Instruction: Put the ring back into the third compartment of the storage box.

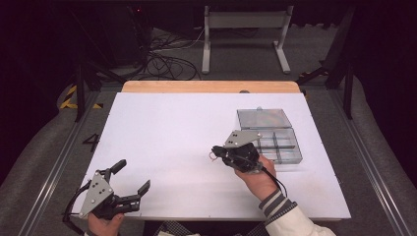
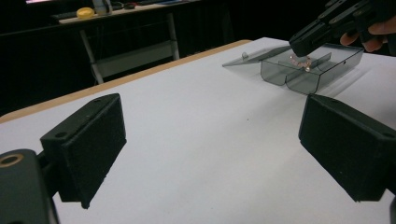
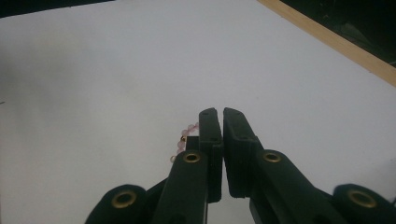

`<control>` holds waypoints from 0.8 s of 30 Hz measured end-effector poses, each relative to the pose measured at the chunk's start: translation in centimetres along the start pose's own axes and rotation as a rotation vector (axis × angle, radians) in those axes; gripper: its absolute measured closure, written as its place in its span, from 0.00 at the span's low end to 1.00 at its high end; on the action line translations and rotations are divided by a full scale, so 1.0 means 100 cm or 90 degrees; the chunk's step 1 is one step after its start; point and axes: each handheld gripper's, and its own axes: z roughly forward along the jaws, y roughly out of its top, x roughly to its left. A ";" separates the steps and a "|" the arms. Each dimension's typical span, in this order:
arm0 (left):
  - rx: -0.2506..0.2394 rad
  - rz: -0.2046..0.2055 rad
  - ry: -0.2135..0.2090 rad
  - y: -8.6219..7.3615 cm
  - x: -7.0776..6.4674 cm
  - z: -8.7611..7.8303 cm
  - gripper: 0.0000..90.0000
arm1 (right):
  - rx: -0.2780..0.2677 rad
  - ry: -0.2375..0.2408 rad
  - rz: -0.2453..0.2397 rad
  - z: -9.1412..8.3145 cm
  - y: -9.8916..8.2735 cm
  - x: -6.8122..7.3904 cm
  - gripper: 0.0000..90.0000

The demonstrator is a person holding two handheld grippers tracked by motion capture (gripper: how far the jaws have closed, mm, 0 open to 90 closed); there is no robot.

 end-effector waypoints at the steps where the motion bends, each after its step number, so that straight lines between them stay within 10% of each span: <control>1: 0.000 0.000 0.000 0.000 0.000 0.000 0.09 | -0.001 -0.002 0.004 -0.002 -0.001 -0.001 0.97; 24: 0.001 0.004 0.001 0.000 0.000 0.000 0.09 | 0.022 -0.097 0.036 -0.037 -0.023 -0.048 0.97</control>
